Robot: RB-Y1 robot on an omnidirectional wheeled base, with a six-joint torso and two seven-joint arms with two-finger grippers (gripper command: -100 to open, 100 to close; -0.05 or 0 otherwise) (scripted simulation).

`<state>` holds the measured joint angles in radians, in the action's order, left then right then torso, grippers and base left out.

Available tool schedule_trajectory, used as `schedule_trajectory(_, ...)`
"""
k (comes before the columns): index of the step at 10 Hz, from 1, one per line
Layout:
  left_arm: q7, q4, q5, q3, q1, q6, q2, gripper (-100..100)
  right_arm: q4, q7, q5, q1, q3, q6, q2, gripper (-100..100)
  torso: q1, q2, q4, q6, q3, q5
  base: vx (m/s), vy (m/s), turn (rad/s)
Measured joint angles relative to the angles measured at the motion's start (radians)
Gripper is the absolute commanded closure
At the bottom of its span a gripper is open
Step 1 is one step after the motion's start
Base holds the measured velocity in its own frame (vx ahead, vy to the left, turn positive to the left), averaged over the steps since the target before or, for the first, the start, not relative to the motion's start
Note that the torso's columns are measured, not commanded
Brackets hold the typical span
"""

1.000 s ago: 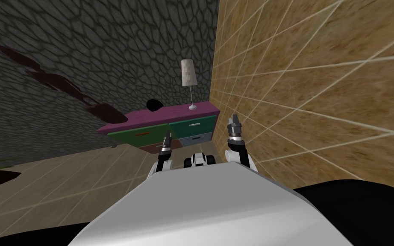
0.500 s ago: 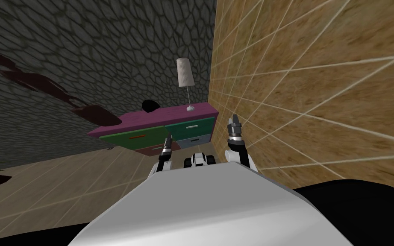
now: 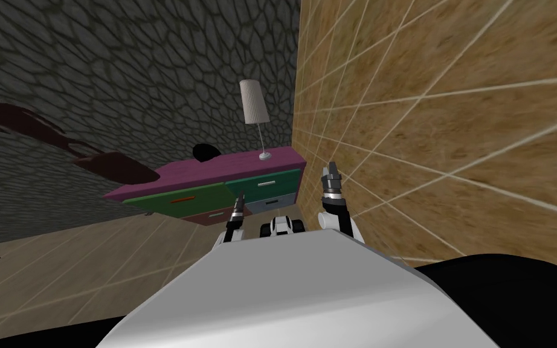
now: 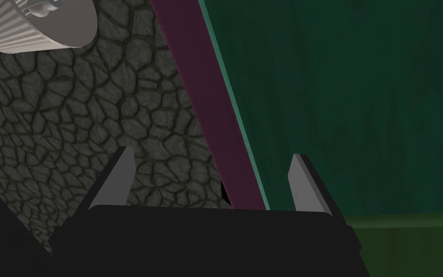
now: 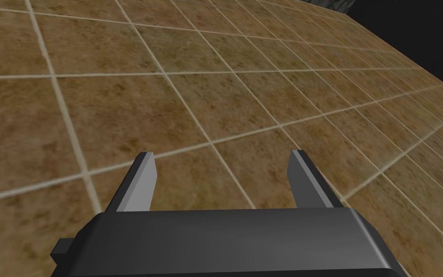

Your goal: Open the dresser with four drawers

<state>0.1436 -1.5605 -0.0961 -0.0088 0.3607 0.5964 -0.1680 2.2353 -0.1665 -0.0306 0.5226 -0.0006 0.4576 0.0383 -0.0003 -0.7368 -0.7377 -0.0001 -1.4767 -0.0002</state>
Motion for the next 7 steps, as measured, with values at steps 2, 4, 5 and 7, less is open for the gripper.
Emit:
schedule_trajectory(2,0.003,0.055,0.000,0.003,-0.011,0.004,0.017,-100,0.000,0.000,0.000,0.000,0.000,0.000,0.000,0,0.000,-0.002,-0.001,0.000,0.001,0.000,0.105,-0.100,-0.008)
schedule_trajectory(4,0.000,0.106,0.002,0.009,-0.022,0.005,0.035,-100,0.000,0.000,0.000,0.000,0.000,0.000,0.000,0,0.001,-0.002,-0.001,0.000,0.001,0.000,0.111,-0.086,-0.007)
schedule_trajectory(5,0.001,0.136,0.003,0.011,-0.025,0.012,0.054,-100,0.000,0.000,0.000,0.000,0.000,0.000,0.000,0,0.001,-0.001,0.000,0.000,0.000,0.000,0.117,-0.093,-0.006)
schedule_trajectory(7,0.003,0.175,0.003,0.013,-0.032,0.015,0.102,-100,0.000,0.000,0.000,0.001,0.001,0.000,0.000,0,-0.001,-0.001,-0.001,0.000,0.001,0.000,0.068,-0.073,-0.002)
